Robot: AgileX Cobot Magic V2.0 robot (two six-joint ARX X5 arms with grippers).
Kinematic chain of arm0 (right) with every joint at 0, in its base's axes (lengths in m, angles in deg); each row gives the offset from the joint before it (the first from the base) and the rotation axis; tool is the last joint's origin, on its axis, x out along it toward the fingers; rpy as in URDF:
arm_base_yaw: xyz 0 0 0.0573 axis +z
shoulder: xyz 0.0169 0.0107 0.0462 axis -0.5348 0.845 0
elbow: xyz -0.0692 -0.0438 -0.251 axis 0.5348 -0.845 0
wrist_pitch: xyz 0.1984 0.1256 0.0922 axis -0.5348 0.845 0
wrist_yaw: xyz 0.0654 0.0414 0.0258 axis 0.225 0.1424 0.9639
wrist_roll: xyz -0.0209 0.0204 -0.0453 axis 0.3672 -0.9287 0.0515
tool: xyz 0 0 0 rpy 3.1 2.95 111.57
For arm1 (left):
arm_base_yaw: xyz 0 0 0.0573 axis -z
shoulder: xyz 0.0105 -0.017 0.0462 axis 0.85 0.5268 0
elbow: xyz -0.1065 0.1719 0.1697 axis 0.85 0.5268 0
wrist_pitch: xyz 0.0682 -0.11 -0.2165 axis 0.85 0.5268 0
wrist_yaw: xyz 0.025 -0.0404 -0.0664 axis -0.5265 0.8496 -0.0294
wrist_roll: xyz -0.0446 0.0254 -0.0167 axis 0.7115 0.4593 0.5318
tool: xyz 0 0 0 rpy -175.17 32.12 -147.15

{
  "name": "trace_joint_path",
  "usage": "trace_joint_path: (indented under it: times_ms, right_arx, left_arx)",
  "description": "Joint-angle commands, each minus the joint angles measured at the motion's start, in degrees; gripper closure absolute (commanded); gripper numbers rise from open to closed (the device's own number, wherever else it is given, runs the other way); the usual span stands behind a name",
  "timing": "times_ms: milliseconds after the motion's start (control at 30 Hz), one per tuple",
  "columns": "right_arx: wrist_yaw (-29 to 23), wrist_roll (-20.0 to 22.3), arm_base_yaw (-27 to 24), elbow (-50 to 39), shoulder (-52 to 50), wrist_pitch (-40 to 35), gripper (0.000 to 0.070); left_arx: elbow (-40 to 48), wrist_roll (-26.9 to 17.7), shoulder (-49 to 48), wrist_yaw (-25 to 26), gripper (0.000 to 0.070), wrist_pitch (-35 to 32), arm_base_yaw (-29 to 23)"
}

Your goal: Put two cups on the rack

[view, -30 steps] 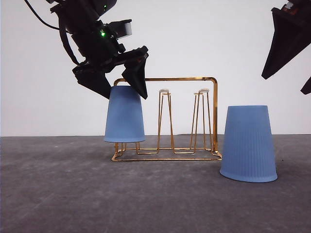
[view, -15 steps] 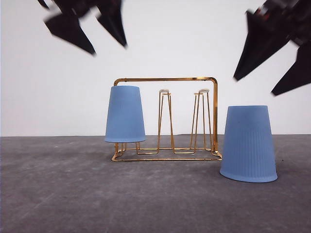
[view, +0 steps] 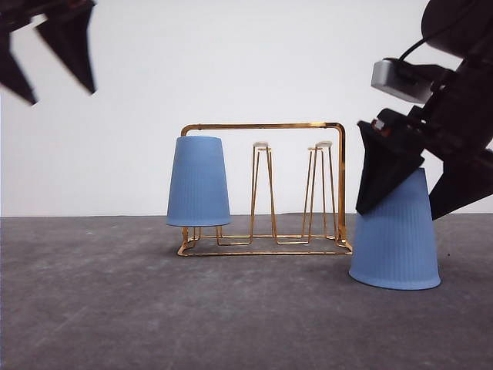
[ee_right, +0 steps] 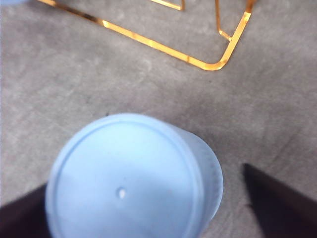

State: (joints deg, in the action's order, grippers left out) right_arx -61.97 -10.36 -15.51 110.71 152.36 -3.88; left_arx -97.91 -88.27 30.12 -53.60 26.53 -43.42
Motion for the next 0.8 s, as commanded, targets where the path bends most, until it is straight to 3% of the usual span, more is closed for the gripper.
trace_joint_path:
  times_ms: [0,100,200,533,767]
  right_arx:
    - [-0.02,0.04,0.30,1.01,0.58,-0.95,0.0267]
    - [0.04,0.08,0.30,1.27,0.17,-1.68,0.0315]
    - [0.21,0.53,0.30,3.34,-0.70,-0.03,0.0320]
    - [3.04,2.46,0.34,20.64,-4.93,12.64,0.0319]
    - [3.38,3.45,1.10,24.52,-3.31,7.50,0.0319]
  left_arx:
    - [2.58,1.17,-1.33,0.03,0.0145,-0.71,0.21]
    - [7.00,2.21,-4.44,0.04,0.0145,-1.01,0.21]
    - [9.10,2.67,-6.27,0.05,0.0145,-0.87,0.21]
    - [9.29,2.69,-6.89,0.06,0.0145,-1.27,0.24]
    - [9.29,2.69,-6.89,0.06,0.0145,-1.33,0.23]
